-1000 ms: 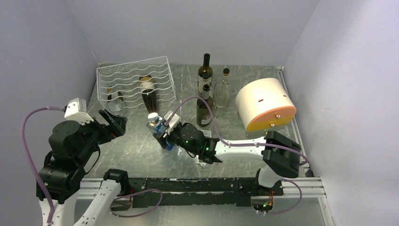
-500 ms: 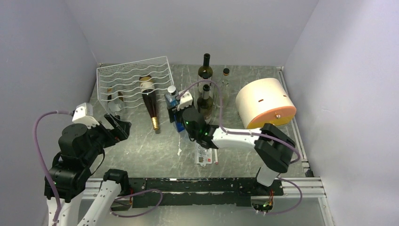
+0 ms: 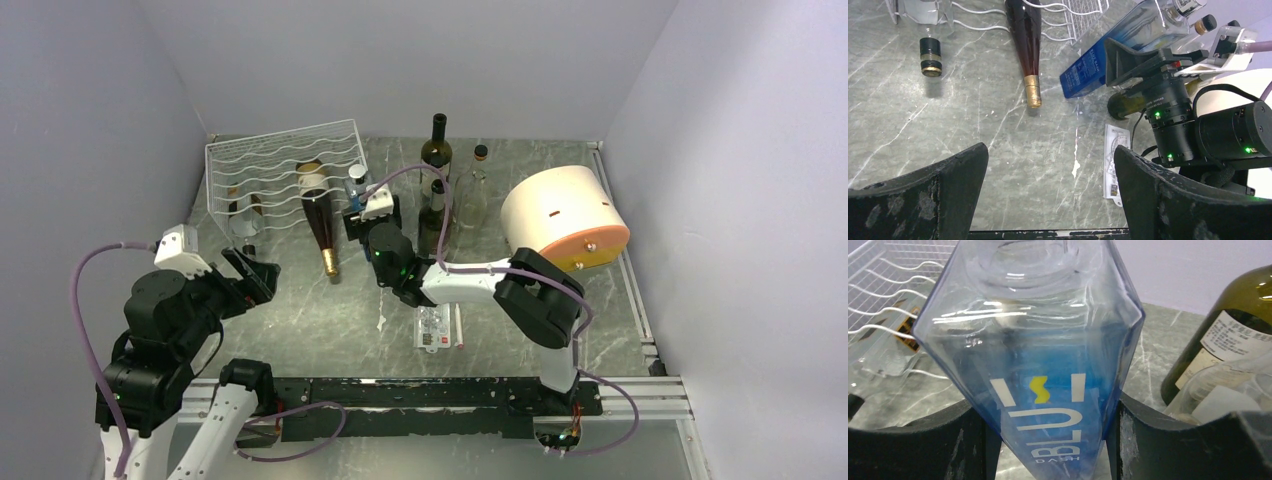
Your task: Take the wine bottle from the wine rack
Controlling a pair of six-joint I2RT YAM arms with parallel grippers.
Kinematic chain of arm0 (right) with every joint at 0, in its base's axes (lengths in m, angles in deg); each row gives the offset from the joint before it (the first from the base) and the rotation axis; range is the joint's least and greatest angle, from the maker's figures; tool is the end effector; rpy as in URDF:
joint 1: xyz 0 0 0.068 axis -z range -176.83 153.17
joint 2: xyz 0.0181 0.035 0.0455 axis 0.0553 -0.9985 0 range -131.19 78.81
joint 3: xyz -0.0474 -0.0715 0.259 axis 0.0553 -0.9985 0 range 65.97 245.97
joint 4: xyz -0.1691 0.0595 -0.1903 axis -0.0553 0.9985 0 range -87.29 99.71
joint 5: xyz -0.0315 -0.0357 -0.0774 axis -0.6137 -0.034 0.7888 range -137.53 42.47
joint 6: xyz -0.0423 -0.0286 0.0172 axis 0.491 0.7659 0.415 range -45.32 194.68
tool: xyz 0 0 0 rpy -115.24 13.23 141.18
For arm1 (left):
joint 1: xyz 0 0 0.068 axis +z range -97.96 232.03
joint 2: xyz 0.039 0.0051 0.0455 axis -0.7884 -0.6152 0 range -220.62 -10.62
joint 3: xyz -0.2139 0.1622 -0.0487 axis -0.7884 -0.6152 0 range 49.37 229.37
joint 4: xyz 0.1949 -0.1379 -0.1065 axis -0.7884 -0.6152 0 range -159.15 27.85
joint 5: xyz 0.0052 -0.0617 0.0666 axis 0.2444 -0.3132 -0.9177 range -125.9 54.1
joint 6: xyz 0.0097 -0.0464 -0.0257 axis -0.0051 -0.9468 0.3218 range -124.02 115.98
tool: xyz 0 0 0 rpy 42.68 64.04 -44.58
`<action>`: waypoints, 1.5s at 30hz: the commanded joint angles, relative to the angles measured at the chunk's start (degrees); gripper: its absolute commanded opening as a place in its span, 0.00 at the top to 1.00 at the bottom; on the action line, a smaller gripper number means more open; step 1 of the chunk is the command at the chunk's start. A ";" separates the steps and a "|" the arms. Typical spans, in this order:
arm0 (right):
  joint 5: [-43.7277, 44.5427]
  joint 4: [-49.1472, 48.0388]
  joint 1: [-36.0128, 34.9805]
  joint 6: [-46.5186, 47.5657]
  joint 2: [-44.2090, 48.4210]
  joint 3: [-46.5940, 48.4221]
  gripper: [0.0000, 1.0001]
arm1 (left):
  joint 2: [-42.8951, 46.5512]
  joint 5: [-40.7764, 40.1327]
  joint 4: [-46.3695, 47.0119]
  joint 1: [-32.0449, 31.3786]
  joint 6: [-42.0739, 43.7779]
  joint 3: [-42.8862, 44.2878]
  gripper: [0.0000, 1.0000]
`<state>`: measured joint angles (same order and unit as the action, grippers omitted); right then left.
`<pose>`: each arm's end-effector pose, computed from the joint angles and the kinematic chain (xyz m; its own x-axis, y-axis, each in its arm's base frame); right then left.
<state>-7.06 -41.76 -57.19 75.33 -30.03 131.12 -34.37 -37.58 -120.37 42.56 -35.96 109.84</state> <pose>0.2301 0.3578 0.2389 0.0105 0.0011 -0.9999 -0.3403 0.9403 -0.0025 0.0404 -0.0057 0.3742 -0.3795 -0.4728 -0.7953 -0.0743 0.8724 -0.4831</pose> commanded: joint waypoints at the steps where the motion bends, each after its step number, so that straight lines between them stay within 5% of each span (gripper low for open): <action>1: 6.93 -12.04 0.08 2.22 0.29 2.42 1.00 | 1.05 0.96 -0.03 0.25 -0.04 -0.58 0.01; 4: 7.02 -11.29 0.11 1.48 0.47 1.53 0.99 | 1.29 0.91 -0.10 0.25 -0.10 -0.61 0.01; 21: 4.74 -9.23 0.04 1.31 2.09 0.02 0.27 | 0.99 0.96 -0.23 0.25 -1.05 -1.38 0.01; 29: 4.12 -3.11 -0.33 0.68 5.72 0.24 0.03 | 0.82 1.31 0.02 0.25 -1.79 -1.32 0.01; 39: 1.33 15.00 -2.78 0.31 17.15 0.57 0.00 | -1.02 2.64 2.36 0.25 -2.61 -3.63 0.01; 45: -7.44 29.24 -2.92 -1.23 27.76 -1.26 0.00 | -6.28 -0.52 4.57 0.25 -0.15 -3.05 0.01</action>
<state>-8.44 -23.47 -60.18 75.57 -8.52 130.46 -37.34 -36.77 -119.60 42.56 -37.93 106.52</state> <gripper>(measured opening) 0.997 0.994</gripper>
